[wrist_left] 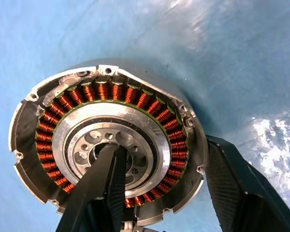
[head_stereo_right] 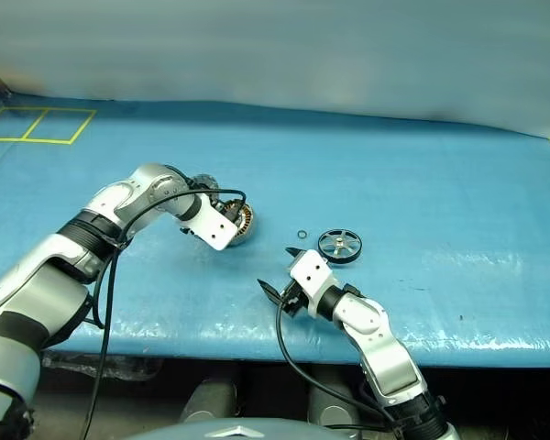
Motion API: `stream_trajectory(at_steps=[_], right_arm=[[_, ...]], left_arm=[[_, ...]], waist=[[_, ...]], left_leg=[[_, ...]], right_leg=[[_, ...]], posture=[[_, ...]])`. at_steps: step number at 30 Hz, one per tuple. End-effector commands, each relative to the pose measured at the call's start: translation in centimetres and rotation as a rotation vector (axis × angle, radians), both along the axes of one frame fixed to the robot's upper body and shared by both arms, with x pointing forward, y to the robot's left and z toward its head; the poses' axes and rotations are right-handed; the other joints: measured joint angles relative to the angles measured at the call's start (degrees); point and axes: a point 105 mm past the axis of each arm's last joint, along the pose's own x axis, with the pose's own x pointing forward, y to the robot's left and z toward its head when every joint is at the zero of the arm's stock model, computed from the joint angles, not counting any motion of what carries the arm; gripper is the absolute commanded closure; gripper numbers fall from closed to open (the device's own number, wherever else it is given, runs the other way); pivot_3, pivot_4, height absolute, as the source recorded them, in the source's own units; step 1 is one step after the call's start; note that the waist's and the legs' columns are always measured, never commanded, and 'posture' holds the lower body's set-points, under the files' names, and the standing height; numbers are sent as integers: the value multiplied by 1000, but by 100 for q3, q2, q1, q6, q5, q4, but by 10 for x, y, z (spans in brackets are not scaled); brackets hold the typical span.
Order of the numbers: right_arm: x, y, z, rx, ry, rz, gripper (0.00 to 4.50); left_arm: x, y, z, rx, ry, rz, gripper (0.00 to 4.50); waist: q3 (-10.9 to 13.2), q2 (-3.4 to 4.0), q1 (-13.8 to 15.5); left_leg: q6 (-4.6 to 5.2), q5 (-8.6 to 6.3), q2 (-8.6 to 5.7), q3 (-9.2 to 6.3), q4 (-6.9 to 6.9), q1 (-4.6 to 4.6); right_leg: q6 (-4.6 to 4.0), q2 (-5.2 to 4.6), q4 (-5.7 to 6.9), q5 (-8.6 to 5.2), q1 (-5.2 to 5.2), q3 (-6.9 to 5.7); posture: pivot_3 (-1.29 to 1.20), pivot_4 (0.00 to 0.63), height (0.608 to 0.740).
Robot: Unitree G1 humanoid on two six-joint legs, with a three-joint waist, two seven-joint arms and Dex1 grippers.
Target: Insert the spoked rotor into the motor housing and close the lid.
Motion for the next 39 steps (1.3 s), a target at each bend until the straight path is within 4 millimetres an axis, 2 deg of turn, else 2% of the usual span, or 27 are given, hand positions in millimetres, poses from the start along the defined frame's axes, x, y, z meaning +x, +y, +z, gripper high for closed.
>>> stream_trajectory(at_steps=[1,7,12,21,29,35,39], right_arm=[[-6,-3,11,22,-20,-12,0],[-6,-10,12,5,-20,-43,0],[-8,-14,12,2,-22,-65,0],[-9,-13,10,-2,-21,-87,0],[-5,-9,12,4,-34,-79,0],[-3,-4,14,19,-40,-63,0],[-3,-2,14,24,-41,-57,0]], left_arm=[[-11,-29,27,-28,-124,-301,2327],[-24,-34,18,92,-165,-554,2327],[-24,-29,14,184,-176,-666,2327],[-37,-32,6,172,-138,-791,2327],[-37,-30,7,192,-131,-784,2327],[-40,-29,5,181,-105,-728,519],[-45,-32,9,140,-98,-711,519]], waist=[[0,0,14],[1,-2,20],[1,-2,19],[2,-3,20],[2,-3,13],[2,-3,7],[1,-3,-15]], left_leg=[[0,0,-1,0,6,-15],[0,0,-4,4,15,-20],[0,0,-4,4,18,-20],[1,0,-4,4,19,-22],[1,0,-4,3,22,-19],[1,0,-4,3,23,-19],[1,0,-3,2,25,-17]], right_leg=[[1,-1,-2,1,-10,0],[0,-3,0,1,-14,3],[1,-2,3,1,-14,3],[4,-3,2,3,-14,3],[3,-3,9,2,-13,3],[2,-3,10,2,-13,3],[-3,-2,15,-1,-12,3]], posture=[[0,150,740],[0,150,740],[0,150,740],[0,150,740],[0,150,740],[0,150,740],[0,150,740]])
